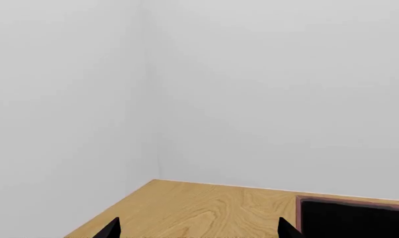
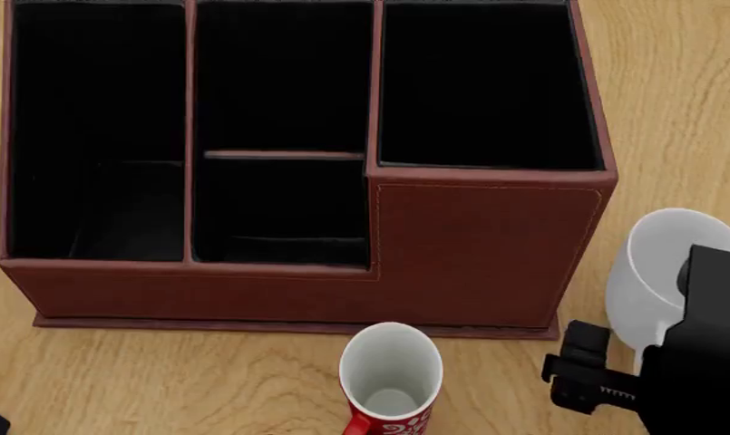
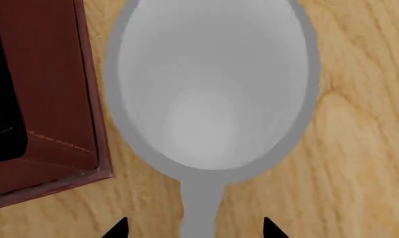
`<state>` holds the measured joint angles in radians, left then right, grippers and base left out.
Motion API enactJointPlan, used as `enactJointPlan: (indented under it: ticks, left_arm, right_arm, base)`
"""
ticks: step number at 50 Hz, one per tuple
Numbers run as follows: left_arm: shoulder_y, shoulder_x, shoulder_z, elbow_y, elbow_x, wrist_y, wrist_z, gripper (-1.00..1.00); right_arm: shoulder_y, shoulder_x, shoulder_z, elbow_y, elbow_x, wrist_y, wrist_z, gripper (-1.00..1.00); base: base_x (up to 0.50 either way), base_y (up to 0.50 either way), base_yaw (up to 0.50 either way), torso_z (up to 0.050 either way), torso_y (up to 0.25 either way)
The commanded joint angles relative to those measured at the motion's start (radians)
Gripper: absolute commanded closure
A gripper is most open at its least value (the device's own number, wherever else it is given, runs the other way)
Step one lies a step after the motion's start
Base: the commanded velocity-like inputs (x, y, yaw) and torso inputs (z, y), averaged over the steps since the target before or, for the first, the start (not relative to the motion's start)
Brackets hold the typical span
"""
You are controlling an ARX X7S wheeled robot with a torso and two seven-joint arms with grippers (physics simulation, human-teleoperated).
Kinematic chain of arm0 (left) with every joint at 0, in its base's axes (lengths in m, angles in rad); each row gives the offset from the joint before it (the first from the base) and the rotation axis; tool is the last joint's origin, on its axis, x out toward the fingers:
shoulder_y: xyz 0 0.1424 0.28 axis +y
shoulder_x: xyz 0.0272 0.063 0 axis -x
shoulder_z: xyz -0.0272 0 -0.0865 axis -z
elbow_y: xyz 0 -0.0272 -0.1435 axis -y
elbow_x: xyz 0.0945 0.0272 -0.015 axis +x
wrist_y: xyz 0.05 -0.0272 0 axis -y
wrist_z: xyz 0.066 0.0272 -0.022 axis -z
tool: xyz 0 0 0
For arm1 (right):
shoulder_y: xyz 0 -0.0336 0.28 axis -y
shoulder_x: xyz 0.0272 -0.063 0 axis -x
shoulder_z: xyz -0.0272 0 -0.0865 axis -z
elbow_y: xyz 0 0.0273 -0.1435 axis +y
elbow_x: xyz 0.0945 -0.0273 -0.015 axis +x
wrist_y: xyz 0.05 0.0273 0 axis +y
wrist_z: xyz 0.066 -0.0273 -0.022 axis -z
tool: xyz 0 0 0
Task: Pick up the white mug and place it to the right of the caddy.
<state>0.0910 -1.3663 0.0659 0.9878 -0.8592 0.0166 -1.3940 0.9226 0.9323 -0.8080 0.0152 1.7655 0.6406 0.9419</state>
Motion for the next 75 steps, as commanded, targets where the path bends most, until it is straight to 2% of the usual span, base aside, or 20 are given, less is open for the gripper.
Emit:
enactJointPlan:
  ticks: [1,19,30,44,56,61,67,75]
  left_arm:
    - [0.002,0.009,-0.002,-0.001,0.002,-0.004,0.006,-1.0]
    - [-0.008,0.024,0.001,0.0,0.003,-0.015,0.017,-1.0]
    - [-0.038,0.04,0.017,0.003,0.002,-0.032,0.034,-1.0]
    - [-0.022,0.042,0.009,0.012,0.01,-0.024,0.036,-1.0]
    - [0.036,0.015,-0.027,0.027,0.019,0.01,0.019,-1.0]
    - [0.068,0.012,-0.043,0.025,0.029,0.028,0.02,-1.0]
    - [0.072,0.032,-0.029,0.021,0.044,0.036,0.035,-1.0]
    - [0.05,0.061,0.007,0.02,0.058,0.033,0.056,-1.0]
  right_arm:
    - [-0.029,-0.006,-0.003,0.005,0.006,-0.014,-0.017,-1.0]
    - [-0.063,0.014,0.012,-0.017,0.014,-0.046,-0.028,-1.0]
    - [-0.139,0.103,0.052,-0.176,0.028,-0.121,0.04,-1.0]
    - [-0.287,0.308,0.139,-0.523,0.054,-0.294,0.135,-1.0]
    - [-0.449,0.547,0.171,-0.828,-0.001,-0.565,0.198,-1.0]
    - [-0.511,0.636,0.133,-0.943,-0.08,-0.713,0.224,-1.0]
    - [-0.548,0.638,0.098,-1.059,-0.269,-0.765,0.367,-1.0]
    - [-0.687,0.638,-0.039,-1.062,-0.598,-0.907,0.403,-1.0]
  base:
    - [0.0,0.0,0.0,0.0,0.0]
    - [0.0,0.0,0.0,0.0,0.0]
    - [0.0,0.0,0.0,0.0,0.0]
    - [0.0,0.0,0.0,0.0,0.0]
    - [0.0,0.0,0.0,0.0,0.0]
    - [0.0,0.0,0.0,0.0,0.0]
    - [0.0,0.0,0.0,0.0,0.0]
    - [0.0,0.0,0.0,0.0,0.0]
